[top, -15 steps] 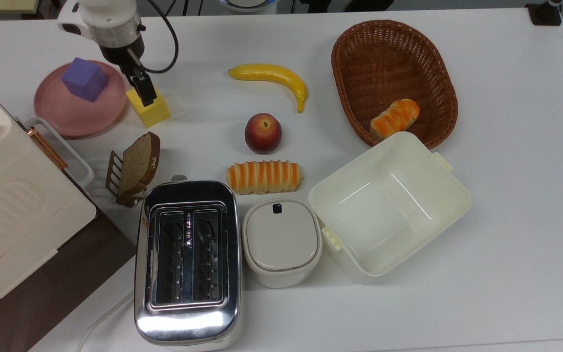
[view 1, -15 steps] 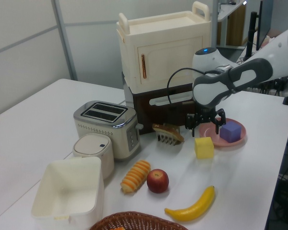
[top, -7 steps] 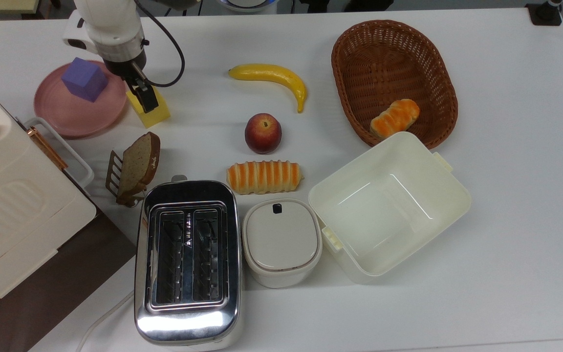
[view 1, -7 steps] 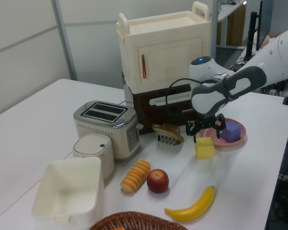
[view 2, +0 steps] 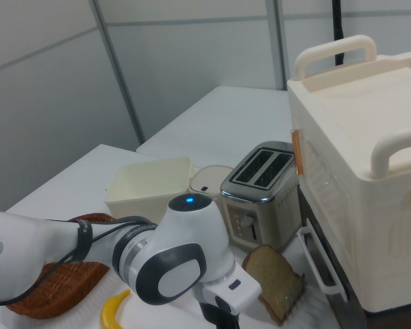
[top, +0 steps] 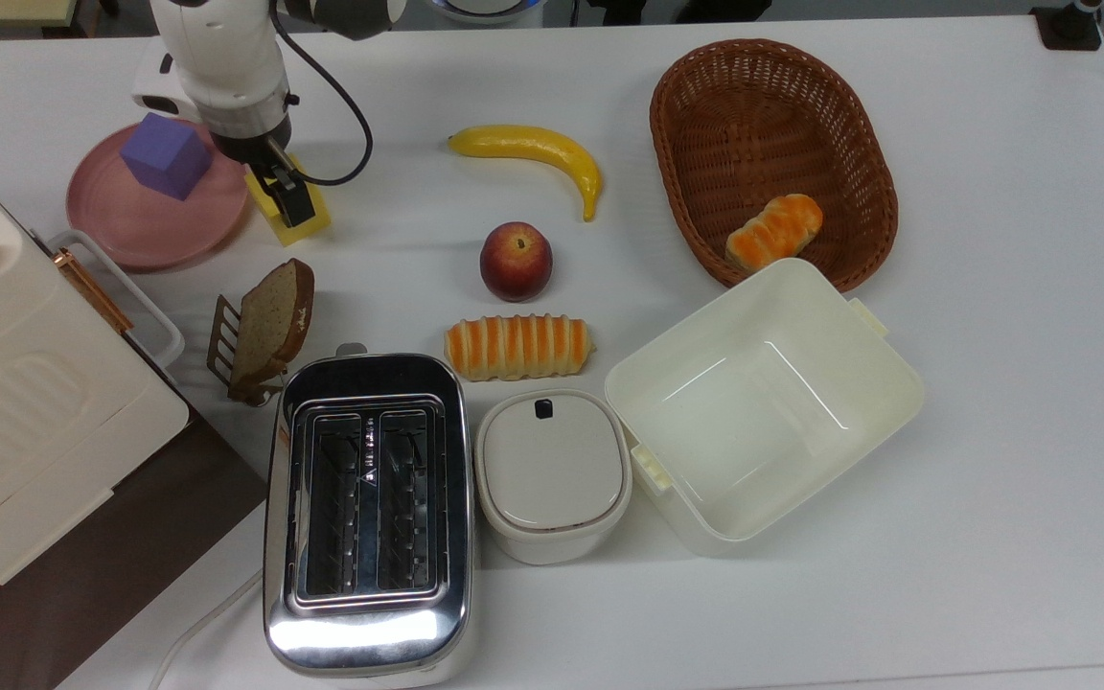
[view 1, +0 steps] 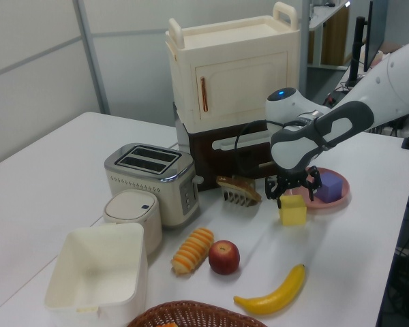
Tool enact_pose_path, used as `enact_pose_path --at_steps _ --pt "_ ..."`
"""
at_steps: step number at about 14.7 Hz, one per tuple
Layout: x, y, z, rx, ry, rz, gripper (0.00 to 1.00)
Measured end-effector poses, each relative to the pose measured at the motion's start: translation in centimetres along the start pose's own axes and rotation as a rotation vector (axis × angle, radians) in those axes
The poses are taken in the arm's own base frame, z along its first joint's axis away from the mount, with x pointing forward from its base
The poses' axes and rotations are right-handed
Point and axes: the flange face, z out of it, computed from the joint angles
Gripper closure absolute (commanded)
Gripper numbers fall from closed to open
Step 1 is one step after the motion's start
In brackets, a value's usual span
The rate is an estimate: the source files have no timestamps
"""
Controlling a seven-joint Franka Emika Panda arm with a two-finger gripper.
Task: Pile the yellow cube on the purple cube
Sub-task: 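Lift the yellow cube and carry it above the purple cube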
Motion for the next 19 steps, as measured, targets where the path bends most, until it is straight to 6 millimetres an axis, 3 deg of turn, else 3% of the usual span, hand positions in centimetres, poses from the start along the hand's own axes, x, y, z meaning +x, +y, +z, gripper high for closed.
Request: enact_pose_path --at_steps 2,8,16,19 --pt "0.0 -0.1 0.3 -0.011 0.009 -0.014 0.73" --pt "0.3 -0.5 -0.5 0.015 0.048 -0.02 0.73" --pt "0.3 2.2 -10.1 0.13 0.162 0.008 0.73" --pt "1.7 7.0 -12.1 0.128 0.166 0.014 0.73"
